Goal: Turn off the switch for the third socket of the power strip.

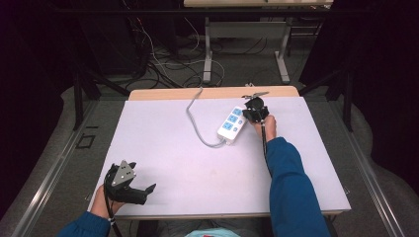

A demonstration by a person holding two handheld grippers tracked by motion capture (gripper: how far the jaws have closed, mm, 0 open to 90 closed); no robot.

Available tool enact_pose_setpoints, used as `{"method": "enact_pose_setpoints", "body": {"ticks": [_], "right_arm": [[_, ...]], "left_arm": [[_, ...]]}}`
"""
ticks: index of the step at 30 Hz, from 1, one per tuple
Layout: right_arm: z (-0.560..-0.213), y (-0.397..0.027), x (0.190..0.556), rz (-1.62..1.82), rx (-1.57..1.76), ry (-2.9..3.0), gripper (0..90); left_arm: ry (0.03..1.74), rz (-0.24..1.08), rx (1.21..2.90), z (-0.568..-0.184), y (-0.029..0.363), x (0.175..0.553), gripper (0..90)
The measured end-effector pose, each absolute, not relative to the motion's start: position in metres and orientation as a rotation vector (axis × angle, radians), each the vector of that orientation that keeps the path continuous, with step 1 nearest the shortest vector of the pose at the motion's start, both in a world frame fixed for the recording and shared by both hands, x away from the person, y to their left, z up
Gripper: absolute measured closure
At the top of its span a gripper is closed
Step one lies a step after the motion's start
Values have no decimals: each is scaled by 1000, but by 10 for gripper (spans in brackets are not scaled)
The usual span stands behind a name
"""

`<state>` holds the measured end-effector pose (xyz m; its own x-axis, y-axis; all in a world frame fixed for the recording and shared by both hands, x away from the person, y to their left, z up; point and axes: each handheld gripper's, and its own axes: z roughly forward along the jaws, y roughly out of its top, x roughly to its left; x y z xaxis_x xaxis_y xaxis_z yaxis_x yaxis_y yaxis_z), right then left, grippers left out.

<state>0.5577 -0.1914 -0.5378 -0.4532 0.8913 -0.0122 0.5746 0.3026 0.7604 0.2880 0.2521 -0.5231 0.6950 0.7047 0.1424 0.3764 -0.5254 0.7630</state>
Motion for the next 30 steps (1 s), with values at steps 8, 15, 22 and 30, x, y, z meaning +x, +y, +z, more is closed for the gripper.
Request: {"method": "enact_pose_setpoints", "body": {"ticks": [8,15,22,30], "right_arm": [[-538,-191,557,978,1305,2138,900],[-538,-191,557,970,1297,2134,900],[-537,-191,557,963,1289,2137,900],[-537,-189,557,953,1298,2135,900]], "left_arm": [[820,579,2171,-523,252,288,3],[820,577,2172,-523,252,288,3],[819,577,2172,-523,252,288,3],[822,573,2169,-523,252,288,3]]}}
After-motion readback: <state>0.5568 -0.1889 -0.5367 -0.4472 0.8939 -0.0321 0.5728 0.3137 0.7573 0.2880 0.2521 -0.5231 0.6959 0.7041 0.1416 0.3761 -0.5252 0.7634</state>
